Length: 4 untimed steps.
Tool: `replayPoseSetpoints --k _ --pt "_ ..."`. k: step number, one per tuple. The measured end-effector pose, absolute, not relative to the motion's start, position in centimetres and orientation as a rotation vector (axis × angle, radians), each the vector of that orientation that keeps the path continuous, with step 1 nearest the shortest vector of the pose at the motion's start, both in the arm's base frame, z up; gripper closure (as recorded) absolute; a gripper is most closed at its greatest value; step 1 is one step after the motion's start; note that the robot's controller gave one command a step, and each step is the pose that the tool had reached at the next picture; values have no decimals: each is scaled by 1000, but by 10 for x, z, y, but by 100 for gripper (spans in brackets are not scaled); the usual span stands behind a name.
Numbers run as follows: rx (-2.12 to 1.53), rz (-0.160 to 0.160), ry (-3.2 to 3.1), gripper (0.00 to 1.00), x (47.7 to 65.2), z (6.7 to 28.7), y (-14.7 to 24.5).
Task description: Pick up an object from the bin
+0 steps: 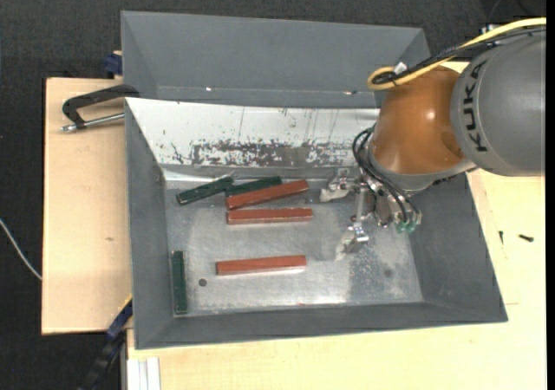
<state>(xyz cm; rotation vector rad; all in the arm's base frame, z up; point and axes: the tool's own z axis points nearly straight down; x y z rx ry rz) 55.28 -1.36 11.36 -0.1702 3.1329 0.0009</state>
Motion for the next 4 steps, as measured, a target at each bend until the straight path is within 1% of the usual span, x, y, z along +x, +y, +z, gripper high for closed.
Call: replayPoseSetpoints --k 1,2,3,4 --pt "-150 2 3131 0 580 108 12" --pt "-416 -8 3074 100 601 86 34" --pt "-417 -8 3074 100 601 86 34" --pt "-493 0 3095 100 571 235 29"
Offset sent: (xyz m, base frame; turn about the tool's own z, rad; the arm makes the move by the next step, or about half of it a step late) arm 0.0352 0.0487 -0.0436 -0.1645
